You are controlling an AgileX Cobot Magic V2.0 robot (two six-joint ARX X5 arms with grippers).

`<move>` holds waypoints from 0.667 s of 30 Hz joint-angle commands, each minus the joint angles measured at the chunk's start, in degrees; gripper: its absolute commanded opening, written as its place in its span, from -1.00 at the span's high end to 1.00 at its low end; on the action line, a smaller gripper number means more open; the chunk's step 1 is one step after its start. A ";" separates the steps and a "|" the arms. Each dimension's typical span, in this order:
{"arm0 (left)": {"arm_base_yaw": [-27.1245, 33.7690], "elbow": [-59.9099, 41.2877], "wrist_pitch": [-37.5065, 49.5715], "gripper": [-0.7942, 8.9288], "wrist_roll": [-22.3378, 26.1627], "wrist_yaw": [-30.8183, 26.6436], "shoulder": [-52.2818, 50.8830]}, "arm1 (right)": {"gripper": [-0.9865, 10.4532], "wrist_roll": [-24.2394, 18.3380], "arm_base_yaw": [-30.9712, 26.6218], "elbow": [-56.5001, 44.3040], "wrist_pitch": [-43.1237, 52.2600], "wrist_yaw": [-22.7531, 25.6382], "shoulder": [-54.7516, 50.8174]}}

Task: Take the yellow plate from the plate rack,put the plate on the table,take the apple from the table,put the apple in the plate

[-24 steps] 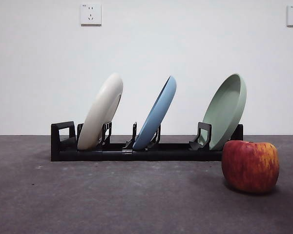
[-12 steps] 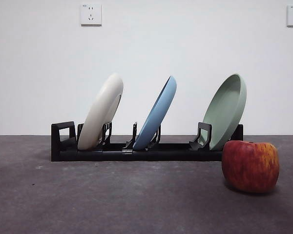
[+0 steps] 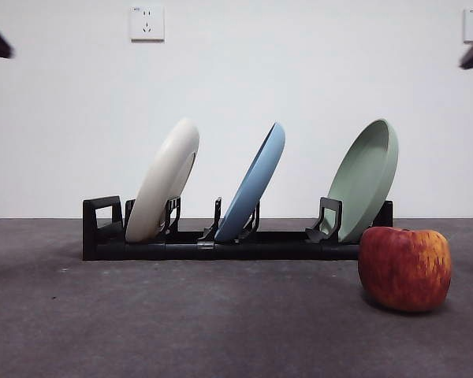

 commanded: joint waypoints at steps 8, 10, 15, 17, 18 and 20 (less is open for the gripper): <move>-5.18 17.33 -4.46 0.32 -0.15 5.18 22.32 | 0.42 -3.19 0.04 5.62 -1.09 -5.46 7.02; -6.86 21.03 -5.16 0.32 -0.13 4.92 25.97 | 0.42 -3.21 0.04 5.64 -1.11 -5.42 7.32; -11.08 29.57 -8.07 0.32 0.96 0.52 33.77 | 0.42 -3.19 0.04 5.64 -1.36 -5.33 7.50; -12.55 32.52 -9.22 0.32 1.16 -0.83 36.57 | 0.42 -3.21 0.04 5.64 -1.44 -5.31 7.50; -13.29 33.92 -9.64 0.32 1.64 -1.44 38.07 | 0.42 -3.21 0.02 5.64 -1.49 -5.31 7.50; -14.60 36.26 -10.62 0.32 2.32 -3.34 40.61 | 0.42 -3.19 0.02 5.66 -1.49 -5.31 7.50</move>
